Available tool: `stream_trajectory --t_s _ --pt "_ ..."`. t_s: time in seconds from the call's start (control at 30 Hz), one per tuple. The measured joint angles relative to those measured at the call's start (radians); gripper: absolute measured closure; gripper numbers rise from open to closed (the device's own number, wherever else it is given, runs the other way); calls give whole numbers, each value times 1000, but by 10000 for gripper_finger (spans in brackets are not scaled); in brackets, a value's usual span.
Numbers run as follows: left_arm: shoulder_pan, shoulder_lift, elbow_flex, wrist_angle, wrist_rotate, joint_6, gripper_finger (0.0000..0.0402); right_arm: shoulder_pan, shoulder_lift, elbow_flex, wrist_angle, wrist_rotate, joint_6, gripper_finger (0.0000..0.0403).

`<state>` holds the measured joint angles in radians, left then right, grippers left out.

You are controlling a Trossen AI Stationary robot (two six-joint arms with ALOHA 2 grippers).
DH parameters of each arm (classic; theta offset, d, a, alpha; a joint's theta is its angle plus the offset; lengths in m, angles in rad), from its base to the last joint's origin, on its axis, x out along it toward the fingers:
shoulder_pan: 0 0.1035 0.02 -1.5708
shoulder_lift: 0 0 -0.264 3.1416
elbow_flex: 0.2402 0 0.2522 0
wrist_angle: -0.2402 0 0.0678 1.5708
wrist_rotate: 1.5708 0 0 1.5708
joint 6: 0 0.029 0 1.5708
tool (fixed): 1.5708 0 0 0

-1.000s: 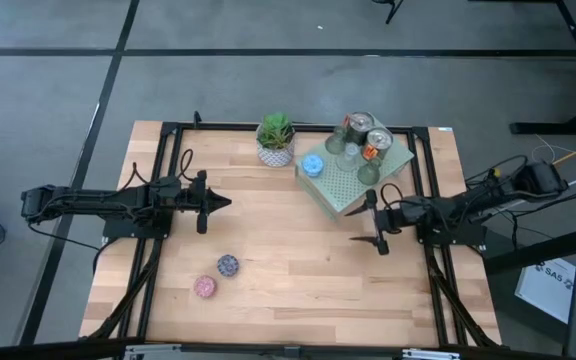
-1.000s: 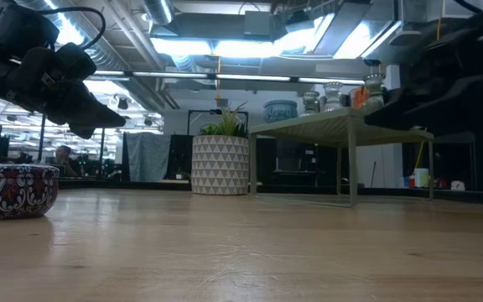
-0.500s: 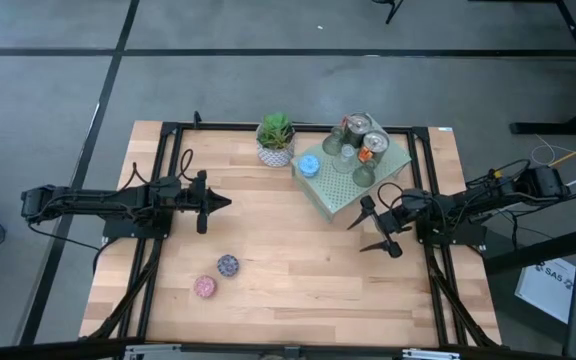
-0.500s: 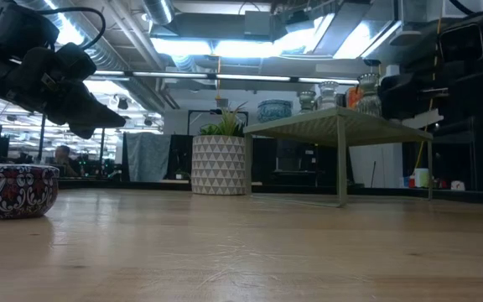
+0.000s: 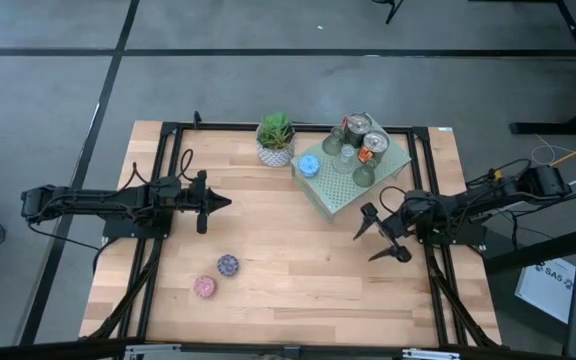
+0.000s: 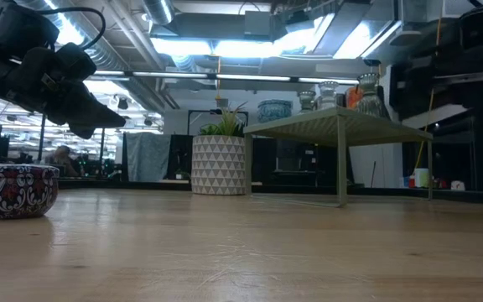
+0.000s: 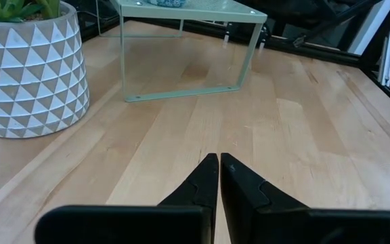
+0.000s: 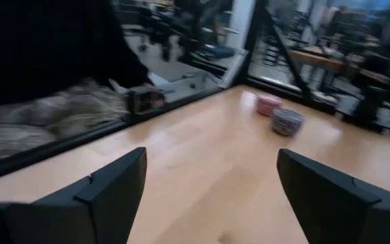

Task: Pick & Place candle stick holders
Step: Align the black and red scented candle with the other blue scented candle on the shelf

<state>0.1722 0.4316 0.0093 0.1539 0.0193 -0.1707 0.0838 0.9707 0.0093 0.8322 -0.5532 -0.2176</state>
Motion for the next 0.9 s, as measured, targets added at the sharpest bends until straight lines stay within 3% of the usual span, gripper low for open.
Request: stream_trajectory --t_s 0.13,0.27,0.9 --pt "0 0 0 0 0 0 391 2 -43 0 -37 -22 1 71" --pt "0 0 0 0 0 0 389 -18 -97 0 -88 41 5 71" --pt "0 0 0 0 0 0 390 -53 -489 0 -505 45 46 70"
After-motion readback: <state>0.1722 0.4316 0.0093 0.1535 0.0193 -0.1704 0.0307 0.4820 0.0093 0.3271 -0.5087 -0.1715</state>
